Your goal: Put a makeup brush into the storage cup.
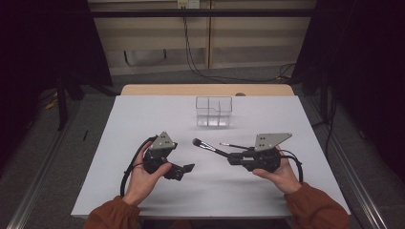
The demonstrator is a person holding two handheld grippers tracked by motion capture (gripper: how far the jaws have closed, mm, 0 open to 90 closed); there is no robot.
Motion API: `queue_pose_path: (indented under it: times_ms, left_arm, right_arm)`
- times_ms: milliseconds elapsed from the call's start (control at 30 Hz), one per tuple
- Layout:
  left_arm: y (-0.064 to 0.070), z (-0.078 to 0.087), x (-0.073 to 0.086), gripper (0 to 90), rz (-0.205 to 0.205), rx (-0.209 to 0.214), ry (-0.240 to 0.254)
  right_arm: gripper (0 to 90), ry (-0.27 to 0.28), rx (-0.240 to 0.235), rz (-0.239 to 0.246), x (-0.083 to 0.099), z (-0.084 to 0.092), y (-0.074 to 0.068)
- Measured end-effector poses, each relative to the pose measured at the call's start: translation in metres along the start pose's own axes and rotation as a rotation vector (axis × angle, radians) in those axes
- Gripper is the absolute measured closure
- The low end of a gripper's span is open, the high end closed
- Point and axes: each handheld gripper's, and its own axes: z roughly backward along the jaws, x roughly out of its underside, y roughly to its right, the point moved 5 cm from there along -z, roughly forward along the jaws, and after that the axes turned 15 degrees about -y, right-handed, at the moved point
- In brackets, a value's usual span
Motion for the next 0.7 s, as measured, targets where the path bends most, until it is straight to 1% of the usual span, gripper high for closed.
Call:
queue_pose_path:
  times_ms: [33, 167, 233, 300, 400, 500, 567, 600, 667, 700]
  left_arm:
    - [0.001, 0.0, 0.0, 3.9, -0.002, 0.002, 0.003]
    - [0.005, -0.001, -0.003, 3.9, 0.001, 0.014, 0.029]
    - [0.006, 0.0, -0.005, 4.4, -0.003, 0.011, 0.047]
    - [0.008, 0.001, -0.007, 4.4, -0.005, 0.0, 0.075]
    - [0.012, 0.002, -0.011, 4.4, -0.003, 0.003, 0.117]
    - [0.016, 0.001, -0.015, 4.4, 0.004, 0.021, 0.146]
    - [0.018, -0.001, -0.018, 4.4, 0.007, 0.024, 0.161]
    - [0.018, -0.002, -0.019, 4.4, 0.007, 0.018, 0.17]
    - [0.02, -0.004, -0.022, 4.6, 0.006, 0.027, 0.189]
    - [0.021, -0.005, -0.024, 4.8, -0.001, 0.033, 0.199]
  right_arm:
    - [79.8, 0.005, -0.004, -0.001, 0.0, -0.001, -0.001]
    - [79.8, 0.019, 0.024, 0.006, -0.002, 0.0, -0.001]
    - [79.8, 0.028, 0.028, 0.008, -0.003, 0.001, -0.001]
    - [79.8, 0.038, 0.028, 0.005, -0.004, 0.003, -0.001]
    - [79.8, 0.052, 0.035, 0.004, -0.005, 0.004, 0.0]
    - [79.8, 0.067, 0.042, -0.003, -0.005, 0.007, 0.002]
    - [79.8, 0.078, 0.048, -0.004, -0.006, 0.009, 0.002]
    - [79.9, 0.085, 0.051, -0.006, -0.006, 0.01, 0.003]
    - [79.8, 0.09, 0.057, -0.006, -0.007, 0.011, 0.003]
    - [79.8, 0.095, 0.061, -0.006, -0.007, 0.012, 0.003]
